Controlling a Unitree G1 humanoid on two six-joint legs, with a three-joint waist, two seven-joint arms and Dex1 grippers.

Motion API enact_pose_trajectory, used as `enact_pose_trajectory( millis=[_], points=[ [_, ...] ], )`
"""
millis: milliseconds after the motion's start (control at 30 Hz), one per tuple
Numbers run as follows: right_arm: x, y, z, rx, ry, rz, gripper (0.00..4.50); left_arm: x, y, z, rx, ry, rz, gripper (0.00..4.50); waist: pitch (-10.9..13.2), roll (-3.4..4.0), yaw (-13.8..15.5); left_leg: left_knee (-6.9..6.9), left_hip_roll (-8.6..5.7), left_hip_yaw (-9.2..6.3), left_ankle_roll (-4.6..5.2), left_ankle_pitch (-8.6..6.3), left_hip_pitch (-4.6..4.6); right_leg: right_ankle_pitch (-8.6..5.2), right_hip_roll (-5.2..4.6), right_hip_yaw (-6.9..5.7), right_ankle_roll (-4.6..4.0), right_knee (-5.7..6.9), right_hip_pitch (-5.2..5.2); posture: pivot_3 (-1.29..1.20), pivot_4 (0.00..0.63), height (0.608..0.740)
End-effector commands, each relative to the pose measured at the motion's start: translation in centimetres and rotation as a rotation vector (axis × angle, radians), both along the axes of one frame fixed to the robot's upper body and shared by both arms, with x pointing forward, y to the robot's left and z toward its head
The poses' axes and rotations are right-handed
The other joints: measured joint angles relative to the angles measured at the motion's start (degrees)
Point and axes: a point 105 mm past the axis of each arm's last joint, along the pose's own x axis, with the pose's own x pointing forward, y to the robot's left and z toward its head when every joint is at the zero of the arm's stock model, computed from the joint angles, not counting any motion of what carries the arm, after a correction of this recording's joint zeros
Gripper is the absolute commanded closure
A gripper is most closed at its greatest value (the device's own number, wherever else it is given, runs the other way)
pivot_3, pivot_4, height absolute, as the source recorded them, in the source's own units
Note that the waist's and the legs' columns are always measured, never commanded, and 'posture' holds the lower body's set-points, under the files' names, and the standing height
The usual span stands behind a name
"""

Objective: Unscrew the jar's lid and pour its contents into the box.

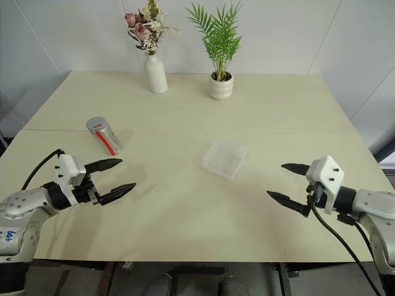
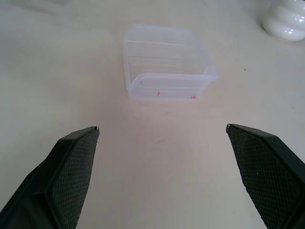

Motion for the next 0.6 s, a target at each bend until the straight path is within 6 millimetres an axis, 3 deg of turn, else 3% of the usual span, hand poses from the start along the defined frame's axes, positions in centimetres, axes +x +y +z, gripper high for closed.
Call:
enact_pose_trajectory(
  millis=[33,267,467,600],
  points=[
    [0.1,0.3,1.5,0.02,-0.066,0.003,0.0,0.0,0.0,0.8,0.016,-0.048,-0.002,0.03,0.0,0.0,-0.11,0.0,0.0,0.01,0.0,0.0,0.01,0.0,0.0,0.02,0.0,0.01,0.0,0.0,0.15,0.74],
    [1.1,2.6,1.7,0.082,-0.073,0.066,0.0,-0.2,0.9,-0.2,0.009,-0.055,0.09,0.03,0.0,0.0,-0.2,0.06,0.01,0.05,0.0,0.0,0.02,0.0,0.01,0.08,0.01,0.11,-0.03,0.0,0.15,0.74],
    [1.9,7.7,4.0,0.153,-0.144,0.29,0.0,-2.0,5.2,-1.1,-0.243,-0.158,0.545,0.03,0.01,-0.03,-1.06,0.17,0.07,0.33,0.09,-0.07,0.0,0.04,0.02,0.38,0.09,0.15,-0.15,0.0,0.15,0.74],
    [2.4,11.4,5.9,0.175,-0.217,0.445,0.0,-2.4,6.4,-1.1,-0.318,-0.223,0.714,0.03,0.02,-0.06,-1.06,0.34,0.08,0.28,0.09,-0.06,0.01,0.07,0.04,0.38,0.14,0.35,-0.17,0.0,0.15,0.74]
  ],
)
